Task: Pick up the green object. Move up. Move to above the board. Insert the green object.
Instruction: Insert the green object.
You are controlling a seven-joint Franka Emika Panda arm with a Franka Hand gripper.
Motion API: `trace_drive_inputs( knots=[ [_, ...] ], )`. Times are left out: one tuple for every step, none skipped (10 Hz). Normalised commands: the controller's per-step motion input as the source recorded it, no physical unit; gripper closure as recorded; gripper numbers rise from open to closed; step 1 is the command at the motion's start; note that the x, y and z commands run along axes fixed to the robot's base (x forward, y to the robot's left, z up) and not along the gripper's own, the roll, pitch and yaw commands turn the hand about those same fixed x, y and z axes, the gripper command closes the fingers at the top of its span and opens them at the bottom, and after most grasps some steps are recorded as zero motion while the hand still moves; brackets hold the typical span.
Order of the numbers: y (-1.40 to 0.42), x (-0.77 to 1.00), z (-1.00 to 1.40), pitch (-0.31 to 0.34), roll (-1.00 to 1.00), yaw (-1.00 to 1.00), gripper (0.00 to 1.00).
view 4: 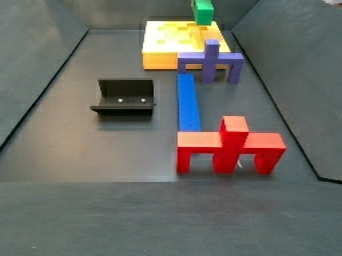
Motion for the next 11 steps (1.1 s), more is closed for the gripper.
trace_drive_inputs(
  knots=[
    [-0.05, 0.0, -0.51, -0.03, 0.28, 0.11, 1.0],
    [-0.07, 0.0, -0.49, -0.026, 0.23, 0.11, 1.0],
    [-0.12, 0.03, -0.5, -0.029, 0.15, 0.13, 1.0],
    [-0.14, 0.03, -0.49, -0.05, 0.11, 0.15, 1.0],
    [-0.12, 0.09, -0.5, -0.044, 0.08, 0.11, 1.0],
    [-0.05, 0.2, -0.48, 0.0, 0.04, 0.0, 1.0],
    [0.0, 0.15, -0.39, 0.0, 0.0, 0.0, 1.0],
    [0.0, 0.1, -0.35, -0.041, -0.02, 0.0, 1.0],
    [0.0, 0.07, -0.34, -0.034, -0.01, 0.0, 1.0],
    [0.0, 0.0, -0.3, -0.061, 0.0, 0.0, 1.0],
    [0.0, 0.0, -0.26, -0.069, 0.0, 0.0, 1.0]
  ],
)
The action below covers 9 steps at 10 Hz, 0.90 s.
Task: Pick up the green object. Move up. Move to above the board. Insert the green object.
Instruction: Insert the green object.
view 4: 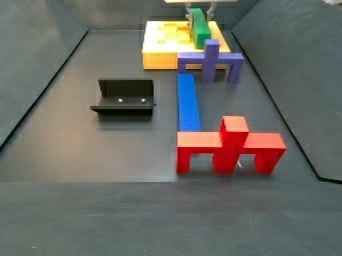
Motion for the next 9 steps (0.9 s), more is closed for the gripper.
trace_drive_inputs(
  knots=[
    [0.0, 0.0, -0.24, -0.053, 0.0, 0.0, 1.0],
    [0.0, 0.0, -0.22, -0.034, 0.0, 0.0, 1.0],
    [0.0, 0.13, -0.16, 0.0, 0.03, -0.01, 1.0],
    [0.0, 0.24, -0.13, 0.0, 0.04, -0.07, 1.0],
    [0.0, 0.26, -0.14, 0.0, 0.04, -0.08, 1.0],
    [0.0, 0.22, -0.15, 0.0, 0.06, -0.09, 1.0],
    [0.0, 0.09, -0.15, 0.0, 0.08, -0.07, 1.0],
    [-0.01, 0.04, -0.18, 0.0, 0.01, -0.11, 1.0],
    [0.0, 0.0, -0.13, 0.0, 0.0, -0.08, 1.0]
  ],
)
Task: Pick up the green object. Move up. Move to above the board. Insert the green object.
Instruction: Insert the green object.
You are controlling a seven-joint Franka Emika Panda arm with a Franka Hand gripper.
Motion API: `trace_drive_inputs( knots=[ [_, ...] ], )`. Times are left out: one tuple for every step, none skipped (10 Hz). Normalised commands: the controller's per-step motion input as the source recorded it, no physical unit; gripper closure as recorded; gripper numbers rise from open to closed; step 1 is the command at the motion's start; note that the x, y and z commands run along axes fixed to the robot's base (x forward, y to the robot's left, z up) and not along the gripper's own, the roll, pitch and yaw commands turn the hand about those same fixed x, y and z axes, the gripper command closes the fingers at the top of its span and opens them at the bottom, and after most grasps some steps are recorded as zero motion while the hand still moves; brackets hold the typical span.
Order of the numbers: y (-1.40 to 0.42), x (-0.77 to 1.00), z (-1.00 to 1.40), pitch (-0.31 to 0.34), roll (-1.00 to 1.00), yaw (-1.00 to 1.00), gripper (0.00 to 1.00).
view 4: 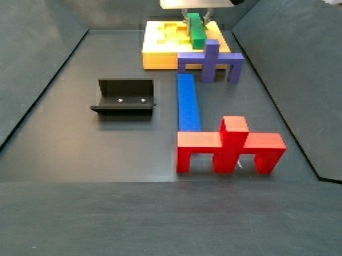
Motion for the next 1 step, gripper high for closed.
trace_drive_inputs(
  knots=[
    [0.0, 0.0, 0.0, 0.0, 0.0, 0.0, 1.0]
  ],
)
